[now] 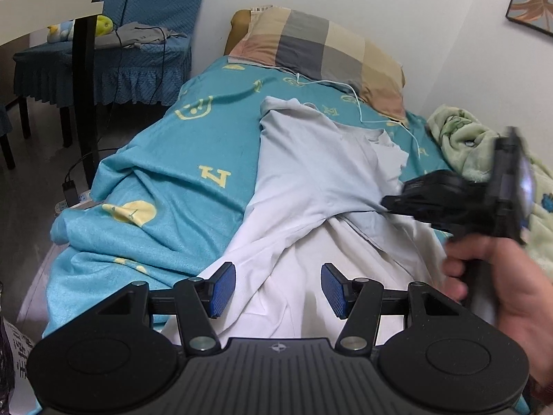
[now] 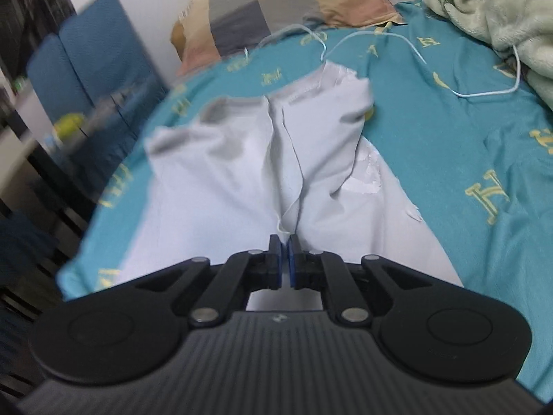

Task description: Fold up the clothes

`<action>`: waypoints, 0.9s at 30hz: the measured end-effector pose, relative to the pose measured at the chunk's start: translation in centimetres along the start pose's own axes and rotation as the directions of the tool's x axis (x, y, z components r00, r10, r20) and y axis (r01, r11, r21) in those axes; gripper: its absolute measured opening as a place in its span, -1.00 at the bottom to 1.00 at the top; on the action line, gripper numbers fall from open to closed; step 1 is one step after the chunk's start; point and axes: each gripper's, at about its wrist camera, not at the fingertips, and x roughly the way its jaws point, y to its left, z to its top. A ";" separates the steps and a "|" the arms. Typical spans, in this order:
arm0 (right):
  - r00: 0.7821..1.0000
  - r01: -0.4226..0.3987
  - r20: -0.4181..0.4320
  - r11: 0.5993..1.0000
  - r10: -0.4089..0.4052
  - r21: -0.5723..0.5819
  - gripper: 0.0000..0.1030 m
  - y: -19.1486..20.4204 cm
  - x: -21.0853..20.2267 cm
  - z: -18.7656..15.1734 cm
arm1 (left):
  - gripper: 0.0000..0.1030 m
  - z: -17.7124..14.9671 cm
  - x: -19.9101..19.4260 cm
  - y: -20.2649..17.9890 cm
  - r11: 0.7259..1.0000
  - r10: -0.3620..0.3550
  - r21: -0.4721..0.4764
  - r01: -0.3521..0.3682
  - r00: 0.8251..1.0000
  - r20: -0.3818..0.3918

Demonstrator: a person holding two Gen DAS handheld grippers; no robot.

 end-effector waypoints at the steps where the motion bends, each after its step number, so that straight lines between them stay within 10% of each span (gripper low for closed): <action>1: 1.000 -0.009 -0.001 1.000 0.009 -0.006 -0.85 -0.5 -1.6 -0.4 | 0.12 0.0 -0.1 0.2 1.000 0.000 -0.008 0.000 1.000 -0.001; 14: 0.991 -0.134 -0.022 0.988 0.133 -0.079 -0.84 -6.6 -21.5 -6.0 | 0.23 1.6 -8.0 4.4 0.996 -0.082 0.014 0.086 0.985 -0.152; 24: 0.967 -0.230 -0.107 0.973 0.230 0.011 -0.83 -7.6 -20.7 -8.2 | 0.21 -4.2 -7.2 15.2 0.984 -0.156 -0.136 0.112 0.912 -0.380; 27: 0.964 -0.235 -0.120 0.972 0.236 0.018 -0.82 -7.2 -20.2 -8.2 | -0.09 -4.7 -6.4 15.5 0.986 -0.160 -0.118 0.120 0.889 -0.429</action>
